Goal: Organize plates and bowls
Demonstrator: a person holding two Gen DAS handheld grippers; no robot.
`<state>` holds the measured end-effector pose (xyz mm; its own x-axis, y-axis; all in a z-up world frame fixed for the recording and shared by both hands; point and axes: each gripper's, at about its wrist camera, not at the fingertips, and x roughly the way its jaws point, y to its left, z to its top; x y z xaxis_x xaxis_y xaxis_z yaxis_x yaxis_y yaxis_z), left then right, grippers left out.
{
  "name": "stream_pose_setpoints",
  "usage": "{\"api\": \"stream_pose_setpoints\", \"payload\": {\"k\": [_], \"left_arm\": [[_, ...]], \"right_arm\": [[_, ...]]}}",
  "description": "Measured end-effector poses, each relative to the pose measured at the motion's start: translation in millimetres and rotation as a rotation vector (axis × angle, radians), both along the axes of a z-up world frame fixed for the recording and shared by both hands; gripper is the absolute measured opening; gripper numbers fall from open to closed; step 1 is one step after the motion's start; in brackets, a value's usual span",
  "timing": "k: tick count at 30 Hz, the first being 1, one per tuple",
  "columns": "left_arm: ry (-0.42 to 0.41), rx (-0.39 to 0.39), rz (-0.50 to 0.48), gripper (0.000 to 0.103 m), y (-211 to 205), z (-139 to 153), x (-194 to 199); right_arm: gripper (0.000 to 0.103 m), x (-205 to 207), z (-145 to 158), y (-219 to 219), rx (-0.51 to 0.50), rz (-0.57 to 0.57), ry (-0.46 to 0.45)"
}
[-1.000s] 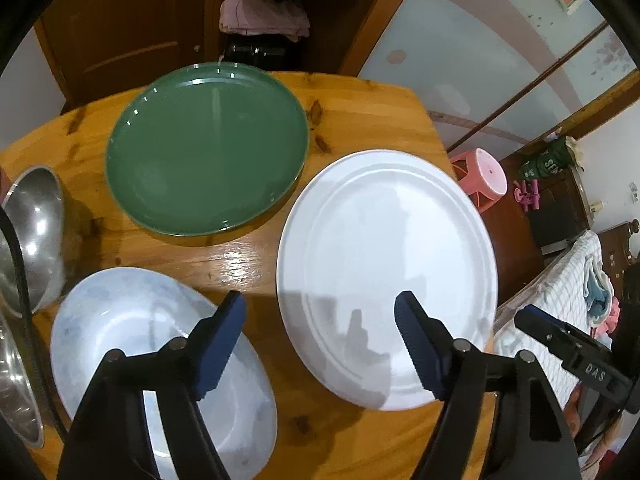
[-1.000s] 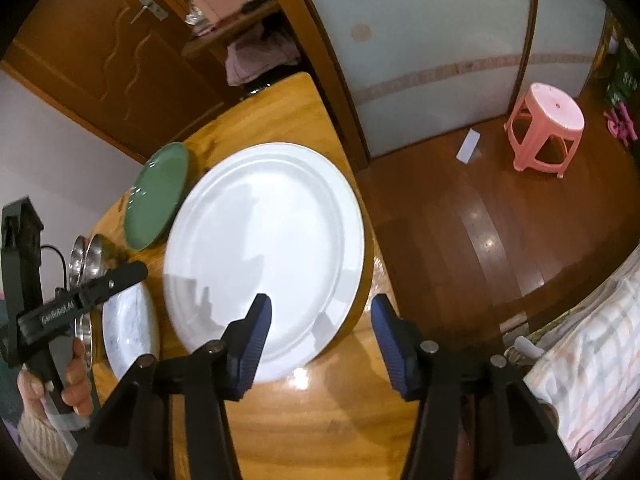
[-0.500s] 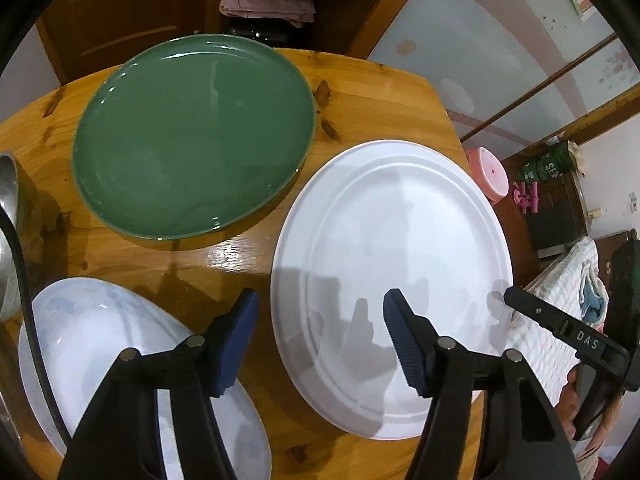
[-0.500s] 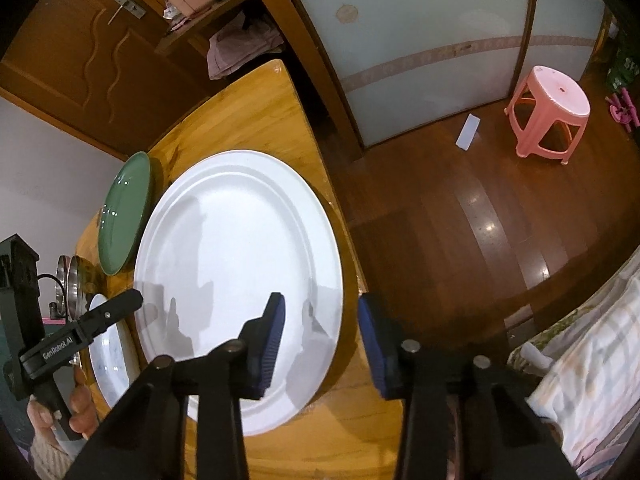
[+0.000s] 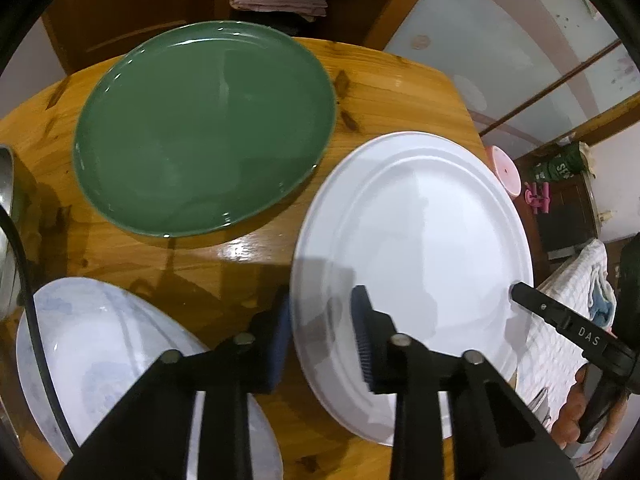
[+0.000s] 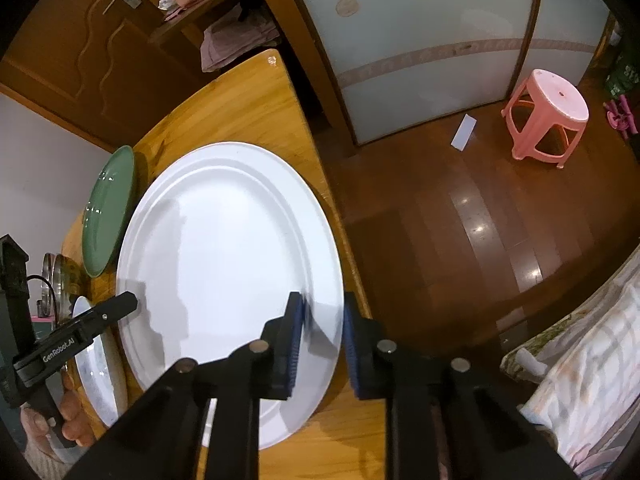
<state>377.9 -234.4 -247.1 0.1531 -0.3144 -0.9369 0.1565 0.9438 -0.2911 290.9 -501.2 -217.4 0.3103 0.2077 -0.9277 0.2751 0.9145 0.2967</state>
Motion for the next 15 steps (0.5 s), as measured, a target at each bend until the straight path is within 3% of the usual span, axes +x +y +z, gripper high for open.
{"api": "stream_pose_setpoints", "payload": {"k": [9, 15], "left_arm": [[-0.043, -0.028, 0.003, 0.021, 5.5, 28.9, -12.2], [-0.085, -0.055, -0.026, 0.021, 7.7, 67.9, -51.4]], "right_arm": [[0.019, -22.3, 24.3, 2.5, -0.014, -0.012, -0.034], [0.019, -62.9, 57.1, 9.3, -0.016, -0.001, -0.083]]}}
